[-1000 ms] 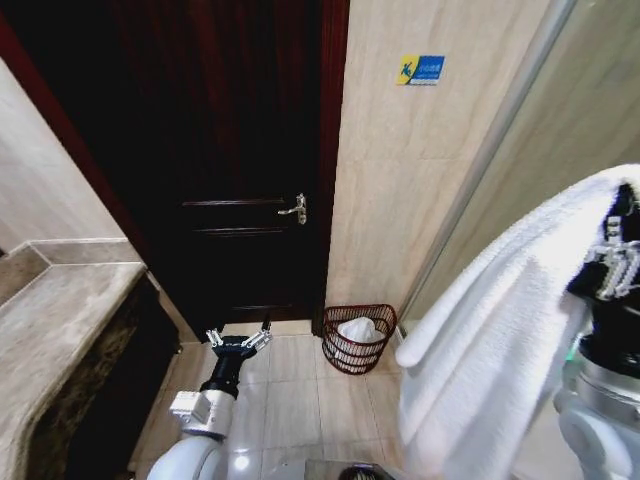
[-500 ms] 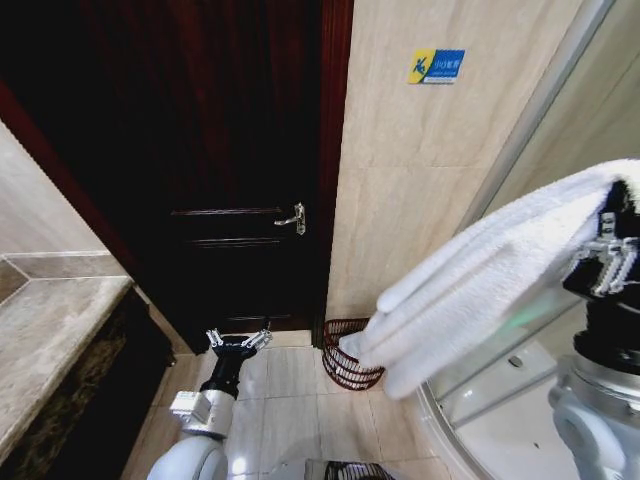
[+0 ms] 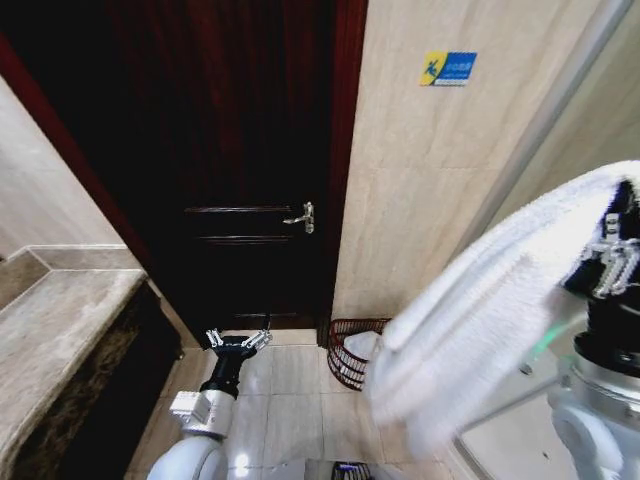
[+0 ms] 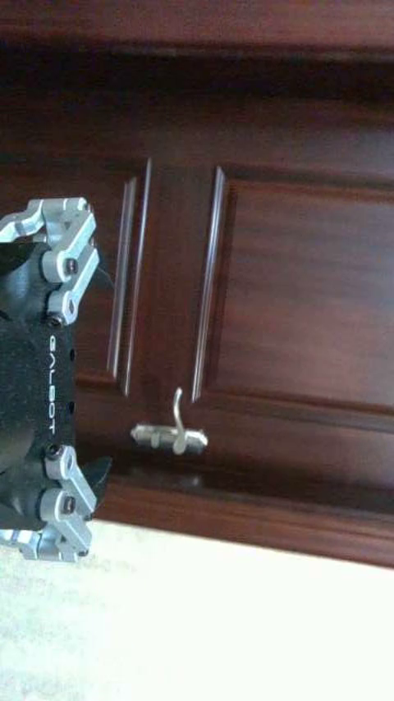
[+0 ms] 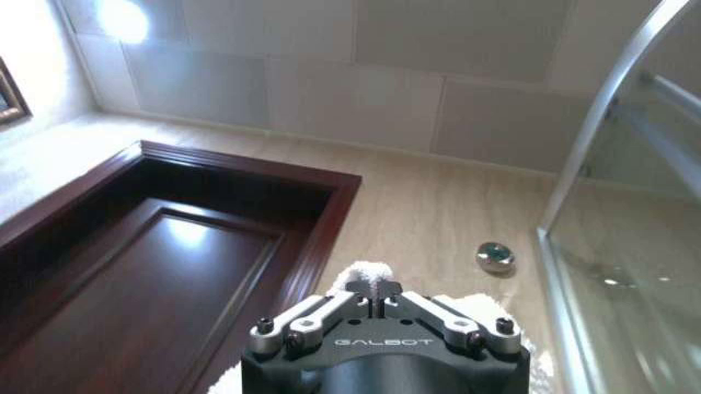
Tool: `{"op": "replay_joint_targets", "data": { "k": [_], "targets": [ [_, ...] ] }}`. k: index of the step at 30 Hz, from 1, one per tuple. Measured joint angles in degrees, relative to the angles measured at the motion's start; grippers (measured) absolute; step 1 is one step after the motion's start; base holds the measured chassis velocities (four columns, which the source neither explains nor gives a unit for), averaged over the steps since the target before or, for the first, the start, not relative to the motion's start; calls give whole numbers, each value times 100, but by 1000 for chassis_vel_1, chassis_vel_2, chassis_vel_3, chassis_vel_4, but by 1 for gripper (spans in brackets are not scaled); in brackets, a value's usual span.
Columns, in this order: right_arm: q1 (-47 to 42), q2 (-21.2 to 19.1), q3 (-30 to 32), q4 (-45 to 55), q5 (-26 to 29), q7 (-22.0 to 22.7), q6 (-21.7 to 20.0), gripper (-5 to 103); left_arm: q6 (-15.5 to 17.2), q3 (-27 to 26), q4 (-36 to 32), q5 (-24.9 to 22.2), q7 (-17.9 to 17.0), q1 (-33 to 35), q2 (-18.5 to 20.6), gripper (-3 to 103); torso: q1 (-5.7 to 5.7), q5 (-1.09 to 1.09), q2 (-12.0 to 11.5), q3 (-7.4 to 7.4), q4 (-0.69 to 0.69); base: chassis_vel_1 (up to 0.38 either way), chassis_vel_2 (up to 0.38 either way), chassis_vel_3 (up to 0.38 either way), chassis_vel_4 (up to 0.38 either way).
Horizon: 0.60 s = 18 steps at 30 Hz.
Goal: Discard the used towel into the hamper.
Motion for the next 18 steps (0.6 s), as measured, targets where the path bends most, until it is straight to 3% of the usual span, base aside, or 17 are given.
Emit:
{"op": "replay_joint_targets", "data": {
  "k": [9, 18],
  "targets": [
    [1, 32, -5, 0, -36, 67, 27, 2, 0, 0, 0, 0, 0, 0, -1, 100, 0, 0, 0, 0, 1, 73, 71, 54, 70],
    [21, 78, -93, 0, -161, 129, 27, 2, 0, 0, 0, 0, 0, 0, 0, 100, 0, 0, 0, 0, 1, 53, 57, -54, -60]
  ]
}}
